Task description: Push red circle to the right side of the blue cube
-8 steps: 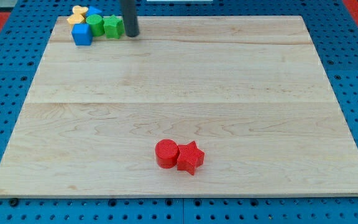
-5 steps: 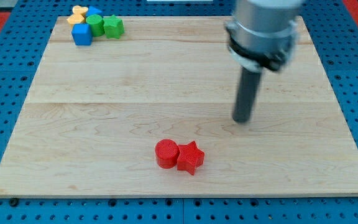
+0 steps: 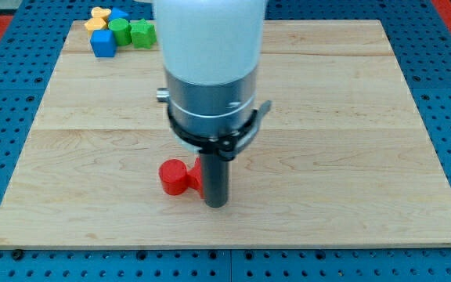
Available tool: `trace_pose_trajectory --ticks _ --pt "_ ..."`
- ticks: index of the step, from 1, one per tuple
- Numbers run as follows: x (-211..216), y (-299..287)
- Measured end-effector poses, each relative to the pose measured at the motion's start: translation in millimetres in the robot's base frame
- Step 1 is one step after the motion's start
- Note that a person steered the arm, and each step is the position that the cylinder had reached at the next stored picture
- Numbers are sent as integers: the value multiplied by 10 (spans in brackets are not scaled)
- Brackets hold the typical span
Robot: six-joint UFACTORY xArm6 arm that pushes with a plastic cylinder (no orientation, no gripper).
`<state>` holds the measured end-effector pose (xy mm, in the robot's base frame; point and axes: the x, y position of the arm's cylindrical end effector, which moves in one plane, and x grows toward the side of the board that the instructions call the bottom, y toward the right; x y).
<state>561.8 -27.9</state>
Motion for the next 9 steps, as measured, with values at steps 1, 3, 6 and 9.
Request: trace_pose_trajectory --ticks 1,3,6,9 --pt "18 -279" --pt "-406 -943" --pt "-794 -787" --pt "-891 -320"
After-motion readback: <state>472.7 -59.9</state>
